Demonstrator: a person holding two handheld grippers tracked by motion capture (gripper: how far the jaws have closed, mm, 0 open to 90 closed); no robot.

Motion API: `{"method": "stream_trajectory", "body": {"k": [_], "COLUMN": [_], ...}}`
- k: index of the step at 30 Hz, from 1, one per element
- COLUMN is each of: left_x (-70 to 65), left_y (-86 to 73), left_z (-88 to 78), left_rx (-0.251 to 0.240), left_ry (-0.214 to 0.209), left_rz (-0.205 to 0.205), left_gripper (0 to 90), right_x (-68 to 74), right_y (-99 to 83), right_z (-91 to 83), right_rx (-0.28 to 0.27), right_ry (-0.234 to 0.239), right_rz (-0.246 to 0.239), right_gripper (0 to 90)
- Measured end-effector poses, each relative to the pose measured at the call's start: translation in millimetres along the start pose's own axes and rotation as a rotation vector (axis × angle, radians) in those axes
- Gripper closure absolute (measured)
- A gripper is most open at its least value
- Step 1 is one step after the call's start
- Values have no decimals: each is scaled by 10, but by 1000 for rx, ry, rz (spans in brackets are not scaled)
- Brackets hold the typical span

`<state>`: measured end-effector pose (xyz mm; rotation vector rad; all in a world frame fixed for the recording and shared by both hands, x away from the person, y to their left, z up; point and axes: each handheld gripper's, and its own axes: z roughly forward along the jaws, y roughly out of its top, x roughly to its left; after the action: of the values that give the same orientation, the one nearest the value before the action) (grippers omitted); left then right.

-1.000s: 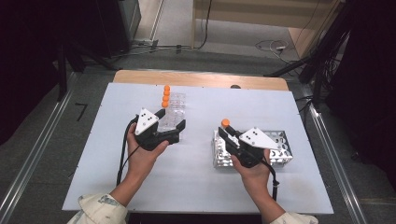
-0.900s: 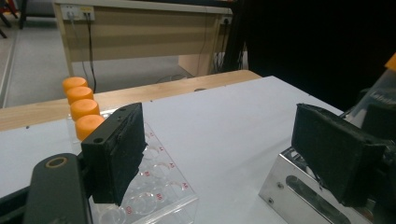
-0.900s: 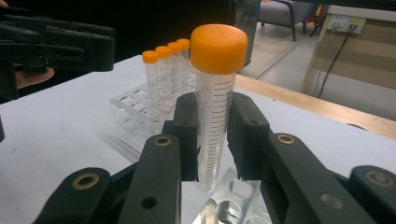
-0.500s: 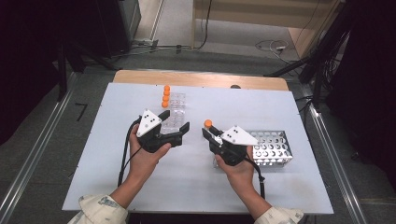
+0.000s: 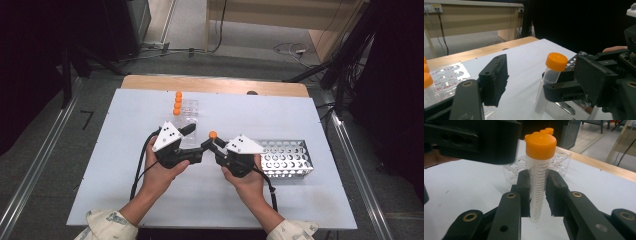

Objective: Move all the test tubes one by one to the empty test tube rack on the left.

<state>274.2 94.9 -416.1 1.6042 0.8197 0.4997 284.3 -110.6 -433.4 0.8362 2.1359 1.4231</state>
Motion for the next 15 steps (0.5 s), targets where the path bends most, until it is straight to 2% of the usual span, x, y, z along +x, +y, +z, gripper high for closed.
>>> {"method": "stream_trajectory", "body": {"k": [2, 8, 15], "left_x": [-3, -19, -34], "left_y": [-5, -12, -27], "left_z": [3, -6, 1], "left_rx": [4, -1, 10], "left_ry": [-8, -46, -56], "left_rz": [1, 27, 56], "left_gripper": [320, 511, 608], "right_x": [10, 69, 112], "right_y": [1, 8, 18], "right_z": [4, 44, 41], "right_rx": [1, 13, 10], "right_ry": [6, 37, 55], "right_rz": [-2, -14, -24], "right_gripper": [720, 721, 720]}}
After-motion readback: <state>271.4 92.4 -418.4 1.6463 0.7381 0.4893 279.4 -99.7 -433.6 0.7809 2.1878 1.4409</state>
